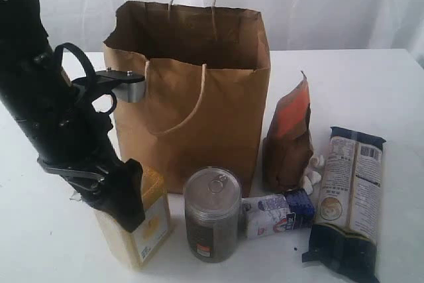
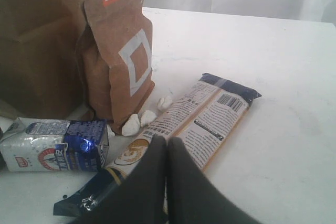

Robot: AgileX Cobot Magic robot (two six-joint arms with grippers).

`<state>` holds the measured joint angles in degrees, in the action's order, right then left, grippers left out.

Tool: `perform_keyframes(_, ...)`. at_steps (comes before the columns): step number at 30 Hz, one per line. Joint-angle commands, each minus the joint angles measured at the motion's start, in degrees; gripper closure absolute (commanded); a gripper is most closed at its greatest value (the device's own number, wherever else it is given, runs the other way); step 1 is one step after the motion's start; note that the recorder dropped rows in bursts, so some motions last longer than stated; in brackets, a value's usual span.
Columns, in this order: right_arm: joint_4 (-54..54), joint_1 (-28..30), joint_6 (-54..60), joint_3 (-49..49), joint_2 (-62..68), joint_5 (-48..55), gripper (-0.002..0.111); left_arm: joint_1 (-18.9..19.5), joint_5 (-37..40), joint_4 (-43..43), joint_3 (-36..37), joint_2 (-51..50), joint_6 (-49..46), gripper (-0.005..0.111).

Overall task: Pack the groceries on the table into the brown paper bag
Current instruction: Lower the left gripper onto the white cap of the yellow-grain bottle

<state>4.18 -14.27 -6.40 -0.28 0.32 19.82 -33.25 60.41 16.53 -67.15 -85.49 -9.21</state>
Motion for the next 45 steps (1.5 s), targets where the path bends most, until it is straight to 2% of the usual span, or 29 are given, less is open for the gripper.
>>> perform_keyframes(1,0.3,0.0,0.0,0.3,-0.3,-0.2,0.108,-0.1,2.4,-0.6,-0.2,0.6,2.5,0.005)
perform_keyframes(9,0.3,0.0,0.0,0.3,-0.3,-0.2,0.108,-0.1,-4.3,1.0,-0.1,0.7,3.0,0.007)
perform_keyframes(19,0.3,0.0,0.0,0.3,-0.3,-0.2,0.108,-0.1,-10.2,3.4,6.5,0.7,3.0,0.007)
perform_keyframes(24,0.3,0.0,0.0,0.3,-0.3,-0.2,0.108,-0.1,-13.1,4.2,7.2,0.7,2.9,0.007)
perform_keyframes(45,0.3,0.0,0.1,0.3,-0.3,-0.2,0.108,-0.1,-12.5,3.1,7.2,0.7,3.2,0.007)
